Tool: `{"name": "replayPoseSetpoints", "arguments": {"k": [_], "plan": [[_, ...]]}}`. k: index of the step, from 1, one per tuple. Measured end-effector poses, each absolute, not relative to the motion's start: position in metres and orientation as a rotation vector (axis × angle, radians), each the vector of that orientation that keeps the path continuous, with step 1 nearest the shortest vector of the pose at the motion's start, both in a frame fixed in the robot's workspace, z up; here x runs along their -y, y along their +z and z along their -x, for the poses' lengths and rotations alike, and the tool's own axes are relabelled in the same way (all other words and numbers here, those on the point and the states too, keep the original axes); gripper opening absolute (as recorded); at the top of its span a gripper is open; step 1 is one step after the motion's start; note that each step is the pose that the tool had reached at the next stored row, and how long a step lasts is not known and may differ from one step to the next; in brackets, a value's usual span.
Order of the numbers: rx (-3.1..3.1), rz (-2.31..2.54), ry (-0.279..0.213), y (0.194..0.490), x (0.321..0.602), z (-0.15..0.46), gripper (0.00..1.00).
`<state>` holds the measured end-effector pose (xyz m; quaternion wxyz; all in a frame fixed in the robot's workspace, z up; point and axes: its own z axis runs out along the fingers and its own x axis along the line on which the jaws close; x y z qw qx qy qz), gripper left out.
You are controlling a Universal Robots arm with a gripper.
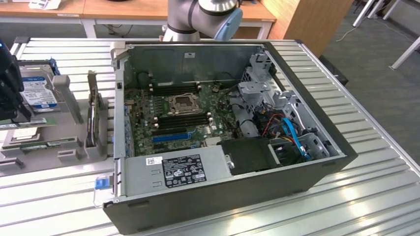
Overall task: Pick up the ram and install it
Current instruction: 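Pick up the ram and move it above insertion slot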
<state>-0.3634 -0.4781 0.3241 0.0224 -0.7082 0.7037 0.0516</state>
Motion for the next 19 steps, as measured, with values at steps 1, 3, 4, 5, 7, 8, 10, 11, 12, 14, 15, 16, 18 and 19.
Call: {"name": "replayPoseSetpoints", "arguments": {"k": [1, 3, 4, 5, 7, 8, 10, 11, 12, 14, 15, 16, 18, 19], "plan": [[-2.18, 2.194, 0.16, 0.326, 0.478, 0.363, 0.11], [-2.18, 2.194, 0.16, 0.33, 0.478, 0.363, 0.11], [-2.18, 2.194, 0.16, 0.331, 0.478, 0.363, 0.11], [-2.18, 2.194, 0.16, 0.333, 0.478, 0.363, 0.11], [-2.18, 2.194, 0.16, 0.336, 0.478, 0.363, 0.11], [-2.18, 2.194, 0.16, 0.337, 0.478, 0.363, 0.11], [-2.18, 2.194, 0.16, 0.34, 0.478, 0.363, 0.11], [-2.18, 2.194, 0.16, 0.341, 0.478, 0.363, 0.11], [-2.18, 2.194, 0.16, 0.342, 0.478, 0.363, 0.11], [-2.18, 2.194, 0.16, 0.343, 0.478, 0.363, 0.11], [-2.18, 2.194, 0.16, 0.344, 0.478, 0.363, 0.11], [-2.18, 2.194, 0.16, 0.345, 0.478, 0.363, 0.11], [-2.18, 2.194, 0.16, 0.347, 0.478, 0.363, 0.11], [-2.18, 2.194, 0.16, 0.349, 0.478, 0.363, 0.11]]}}
